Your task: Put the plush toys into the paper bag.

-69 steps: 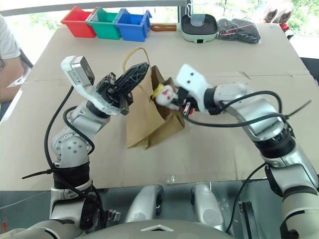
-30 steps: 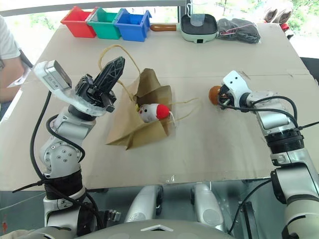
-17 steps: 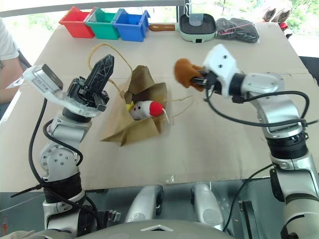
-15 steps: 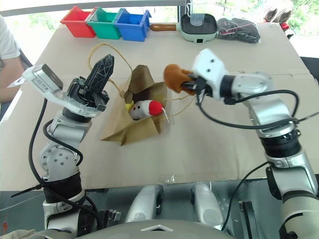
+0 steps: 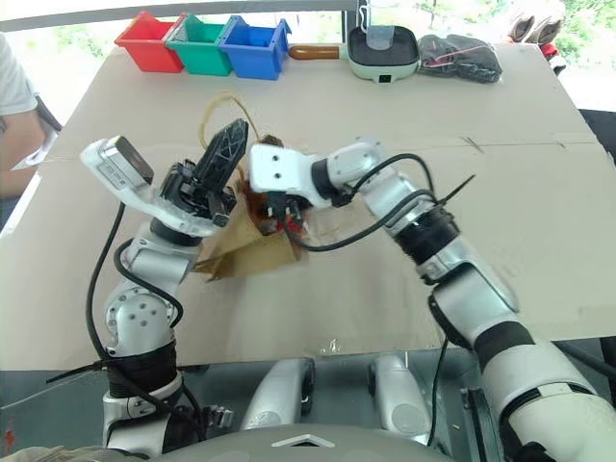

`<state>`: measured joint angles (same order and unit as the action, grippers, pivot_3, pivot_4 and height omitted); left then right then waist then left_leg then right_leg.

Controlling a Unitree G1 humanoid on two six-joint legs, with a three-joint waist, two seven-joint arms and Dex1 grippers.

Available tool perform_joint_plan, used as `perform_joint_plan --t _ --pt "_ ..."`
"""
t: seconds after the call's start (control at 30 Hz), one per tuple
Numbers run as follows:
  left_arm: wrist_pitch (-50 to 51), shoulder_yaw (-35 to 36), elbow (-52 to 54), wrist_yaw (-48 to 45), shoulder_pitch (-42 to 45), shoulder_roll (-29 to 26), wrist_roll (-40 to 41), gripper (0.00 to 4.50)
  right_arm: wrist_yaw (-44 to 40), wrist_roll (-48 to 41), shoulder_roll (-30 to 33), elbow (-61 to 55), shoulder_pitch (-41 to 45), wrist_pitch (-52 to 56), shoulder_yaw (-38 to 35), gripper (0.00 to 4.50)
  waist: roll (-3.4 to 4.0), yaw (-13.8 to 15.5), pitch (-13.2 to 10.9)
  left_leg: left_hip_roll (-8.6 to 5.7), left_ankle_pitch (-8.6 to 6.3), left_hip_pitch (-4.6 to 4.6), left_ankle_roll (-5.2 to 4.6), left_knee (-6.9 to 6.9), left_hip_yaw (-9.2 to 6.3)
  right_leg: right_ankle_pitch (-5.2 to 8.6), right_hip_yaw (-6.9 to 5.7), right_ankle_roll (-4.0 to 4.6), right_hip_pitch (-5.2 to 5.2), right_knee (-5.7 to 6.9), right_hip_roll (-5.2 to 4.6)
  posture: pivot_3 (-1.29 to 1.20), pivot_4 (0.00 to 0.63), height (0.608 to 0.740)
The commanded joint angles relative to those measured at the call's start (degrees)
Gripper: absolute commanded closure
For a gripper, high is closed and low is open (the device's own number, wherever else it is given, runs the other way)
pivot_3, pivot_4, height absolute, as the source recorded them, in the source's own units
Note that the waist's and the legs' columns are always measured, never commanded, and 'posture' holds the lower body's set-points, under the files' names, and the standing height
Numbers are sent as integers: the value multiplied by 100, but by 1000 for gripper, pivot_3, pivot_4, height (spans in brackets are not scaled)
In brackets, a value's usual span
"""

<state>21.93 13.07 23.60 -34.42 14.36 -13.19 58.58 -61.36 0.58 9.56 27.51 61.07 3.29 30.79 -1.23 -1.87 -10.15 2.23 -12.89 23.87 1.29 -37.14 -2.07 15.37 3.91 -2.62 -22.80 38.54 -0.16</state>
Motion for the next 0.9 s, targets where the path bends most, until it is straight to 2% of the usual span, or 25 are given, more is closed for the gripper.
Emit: perform_joint_plan --t 0.03,0.13,0.27,0.37,0.43,0.63,0.77,0.9 --pt "-159 146 347 29 -81 -5 151 4500 -167 -101 191 -385 -108 -98 -299 1752 0 16 0 -1 0 0 0 -1 1 0 1 0 0 0 -2 0 150 740" --pt "-164 385 344 22 -182 -4 518 4500 -247 -274 608 -1164 -527 261 -565 1752 0 38 0 -2 0 0 0 -2 -2 0 -1 0 1 0 -2 0 150 740" --pt "-92 591 260 -79 -163 -64 935 4500 -183 -669 1167 -2359 -1059 1482 -1105 1752 0 41 0 -1 0 0 -1 -2 -1 0 0 0 0 3 -1 0 150 740" --pt "-9 663 165 -239 -114 -137 1192 4500 87 -1191 1824 -3468 -1784 3160 -1924 1752 -1 57 1 0 0 -2 -1 -2 0 0 3 0 0 3 2 0 150 740" --pt "30 671 115 -312 -97 -187 1274 4500 407 -1439 1985 -3867 -2148 4060 -2260 1752 -1 107 1 0 -1 1 -1 0 -6 1 -4 1 3 -3 1 0 150 740" --pt "135 666 34 -451 -73 -267 1394 4500 778 -1649 1900 -4187 -2590 4430 -2197 1752 0 -41 0 5 -1 -8 -2 0 6 2 13 0 1 1 14 0 150 740" --pt "173 651 55 -499 -89 -340 1336 4500 1236 -1577 1681 -3795 -2497 4458 -2204 1752 -1 -43 0 4 -1 -6 -2 -1 6 2 11 -1 1 1 13 0 150 740" --pt "181 615 79 -545 -119 -411 1247 4500 1201 -1480 1626 -3605 -2282 4244 -1865 1752 -1 -39 0 2 -1 -1 -2 -1 7 2 12 -1 0 -2 10 0 150 740"
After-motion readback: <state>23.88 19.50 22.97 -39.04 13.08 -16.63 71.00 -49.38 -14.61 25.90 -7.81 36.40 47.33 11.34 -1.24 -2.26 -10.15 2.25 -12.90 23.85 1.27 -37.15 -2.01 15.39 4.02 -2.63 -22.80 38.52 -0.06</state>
